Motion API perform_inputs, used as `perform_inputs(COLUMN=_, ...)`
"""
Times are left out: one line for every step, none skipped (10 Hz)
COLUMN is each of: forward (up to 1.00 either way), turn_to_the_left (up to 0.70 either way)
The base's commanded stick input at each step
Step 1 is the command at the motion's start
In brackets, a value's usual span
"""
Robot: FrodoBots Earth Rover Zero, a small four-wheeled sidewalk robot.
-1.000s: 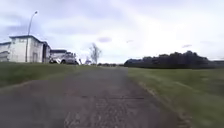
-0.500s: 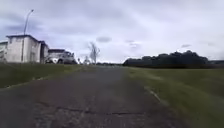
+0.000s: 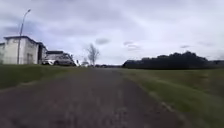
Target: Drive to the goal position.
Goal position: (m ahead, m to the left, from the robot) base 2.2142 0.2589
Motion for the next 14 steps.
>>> perform_inputs(forward=1.00, turn_to_the_left=0.00)
perform_inputs(forward=1.00, turn_to_the_left=0.00)
perform_inputs(forward=1.00, turn_to_the_left=0.00)
perform_inputs(forward=1.00, turn_to_the_left=0.00)
perform_inputs(forward=1.00, turn_to_the_left=0.00)
perform_inputs(forward=1.00, turn_to_the_left=0.00)
perform_inputs(forward=1.00, turn_to_the_left=0.00)
perform_inputs(forward=1.00, turn_to_the_left=0.00)
perform_inputs(forward=1.00, turn_to_the_left=0.00)
perform_inputs(forward=1.00, turn_to_the_left=0.00)
perform_inputs(forward=1.00, turn_to_the_left=0.00)
perform_inputs(forward=1.00, turn_to_the_left=0.00)
perform_inputs(forward=1.00, turn_to_the_left=0.00)
perform_inputs(forward=1.00, turn_to_the_left=0.00)
